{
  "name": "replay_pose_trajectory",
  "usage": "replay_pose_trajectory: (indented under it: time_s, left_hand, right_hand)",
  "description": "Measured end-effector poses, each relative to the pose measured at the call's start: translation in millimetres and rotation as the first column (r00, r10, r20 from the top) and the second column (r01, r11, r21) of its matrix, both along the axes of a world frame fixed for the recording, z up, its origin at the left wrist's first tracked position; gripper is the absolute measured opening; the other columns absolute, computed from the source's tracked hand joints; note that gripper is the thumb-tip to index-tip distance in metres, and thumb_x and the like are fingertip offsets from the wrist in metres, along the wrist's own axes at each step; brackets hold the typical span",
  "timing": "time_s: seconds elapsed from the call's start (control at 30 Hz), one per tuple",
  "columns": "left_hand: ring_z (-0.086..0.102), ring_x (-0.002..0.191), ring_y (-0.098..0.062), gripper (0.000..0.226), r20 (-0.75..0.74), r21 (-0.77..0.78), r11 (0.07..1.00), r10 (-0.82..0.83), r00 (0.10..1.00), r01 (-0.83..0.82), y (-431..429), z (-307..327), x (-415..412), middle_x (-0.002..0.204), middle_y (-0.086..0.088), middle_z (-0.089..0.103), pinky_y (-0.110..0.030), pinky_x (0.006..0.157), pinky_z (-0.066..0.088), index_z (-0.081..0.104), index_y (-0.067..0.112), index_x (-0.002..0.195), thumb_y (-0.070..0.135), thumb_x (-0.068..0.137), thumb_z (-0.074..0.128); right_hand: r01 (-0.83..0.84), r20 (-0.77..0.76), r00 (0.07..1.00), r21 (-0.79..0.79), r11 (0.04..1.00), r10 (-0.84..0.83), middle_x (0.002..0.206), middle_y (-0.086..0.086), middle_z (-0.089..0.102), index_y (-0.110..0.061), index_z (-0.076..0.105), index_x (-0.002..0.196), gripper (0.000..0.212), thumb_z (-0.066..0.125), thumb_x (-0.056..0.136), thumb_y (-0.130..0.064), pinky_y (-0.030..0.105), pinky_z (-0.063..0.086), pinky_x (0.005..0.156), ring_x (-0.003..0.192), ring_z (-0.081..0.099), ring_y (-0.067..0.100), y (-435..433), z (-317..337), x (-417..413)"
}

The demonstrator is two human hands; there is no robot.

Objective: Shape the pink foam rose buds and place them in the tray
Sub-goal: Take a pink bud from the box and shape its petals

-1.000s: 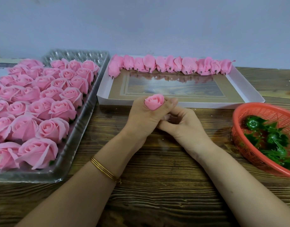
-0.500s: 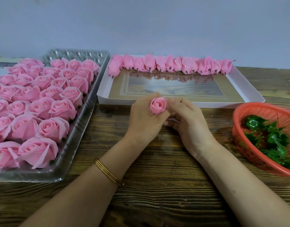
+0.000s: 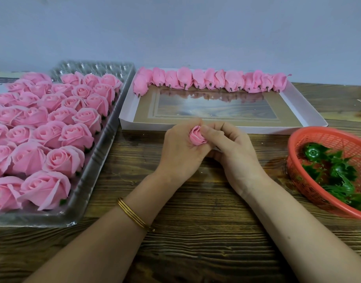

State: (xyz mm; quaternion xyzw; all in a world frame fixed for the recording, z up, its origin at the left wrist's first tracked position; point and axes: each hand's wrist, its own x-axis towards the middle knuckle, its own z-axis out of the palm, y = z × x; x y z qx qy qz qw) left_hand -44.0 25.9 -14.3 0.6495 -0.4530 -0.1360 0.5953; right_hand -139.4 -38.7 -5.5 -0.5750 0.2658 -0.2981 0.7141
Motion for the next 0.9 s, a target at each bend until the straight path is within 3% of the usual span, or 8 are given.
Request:
replay_pose_trajectory:
  time_s: [0.17, 0.3, 0.43, 0.6, 0.77, 0.9]
  left_hand:
    - [0.061, 0.071, -0.032, 0.023, 0.007, 0.002, 1.0, 0.007, 1.0, -0.007, -1, -2, 1, 0.071, -0.016, 0.065, -0.052, 0.067, 0.05, 0.063, -0.003, 0.075, 0.015, 0.085, 0.074]
    - [0.061, 0.07, -0.027, 0.023, 0.015, 0.011, 1.0, 0.002, 1.0, -0.003, -3, -4, 3, 0.07, -0.013, 0.064, -0.049, 0.067, 0.05, 0.062, 0.0, 0.074, 0.017, 0.085, 0.073]
    - [0.06, 0.067, -0.023, 0.023, -0.026, 0.003, 1.0, 0.013, 1.0, -0.013, -3, -3, 3, 0.07, -0.01, 0.065, -0.046, 0.065, 0.051, 0.064, 0.003, 0.075, 0.021, 0.084, 0.075]
    - [0.046, 0.057, -0.009, 0.031, -0.03, 0.015, 0.999, 0.049, 0.998, -0.048, -3, -4, 6, 0.059, 0.005, 0.052, -0.028, 0.059, 0.041, 0.054, 0.017, 0.062, 0.023, 0.082, 0.077]
    - [0.044, 0.056, -0.014, 0.041, -0.013, 0.042, 0.998, 0.049, 0.999, -0.049, -3, -4, 9, 0.06, -0.007, 0.051, -0.03, 0.059, 0.042, 0.052, 0.002, 0.065, 0.031, 0.082, 0.076]
    - [0.042, 0.054, -0.007, 0.044, -0.044, 0.071, 0.996, 0.048, 0.998, -0.045, -3, -4, 12, 0.058, 0.001, 0.047, -0.025, 0.058, 0.041, 0.049, 0.002, 0.064, 0.032, 0.082, 0.075]
  right_hand:
    - [0.003, -0.009, 1.0, 0.005, 1.0, -0.003, 0.09, 0.022, 0.067, -0.001, 0.063, 0.095, 0.044, 0.072, 0.066, -0.032, 0.057, 0.047, 0.095, 0.085, 0.061, 0.029, 2, 3, -1]
    - [0.012, -0.037, 0.999, -0.012, 1.0, -0.012, 0.099, 0.032, 0.067, 0.007, 0.063, 0.101, 0.054, 0.072, 0.067, -0.034, 0.055, 0.05, 0.092, 0.086, 0.061, 0.029, 2, 4, -2]
    - [0.02, -0.026, 0.999, -0.031, 0.999, -0.021, 0.085, 0.012, 0.07, -0.007, 0.07, 0.088, 0.027, 0.074, 0.078, -0.032, 0.028, 0.052, 0.068, 0.078, 0.063, 0.017, -3, 4, -3]
    - [0.154, 0.034, 0.987, 0.004, 0.988, -0.154, 0.072, 0.003, 0.065, -0.01, 0.066, 0.08, 0.025, 0.062, 0.077, -0.034, 0.024, 0.049, 0.061, 0.067, 0.059, 0.015, -13, 15, -8]
    - [0.277, 0.032, 0.961, -0.141, 0.951, -0.275, 0.075, 0.005, 0.064, -0.012, 0.063, 0.076, 0.015, 0.061, 0.091, -0.009, 0.024, 0.049, 0.061, 0.062, 0.056, 0.013, -23, 34, -22]
    - [0.302, -0.031, 0.943, -0.332, 0.894, -0.33, 0.073, 0.004, 0.06, -0.013, 0.064, 0.083, 0.013, 0.064, 0.087, 0.0, 0.02, 0.049, 0.061, 0.06, 0.057, 0.009, -39, 51, -42]
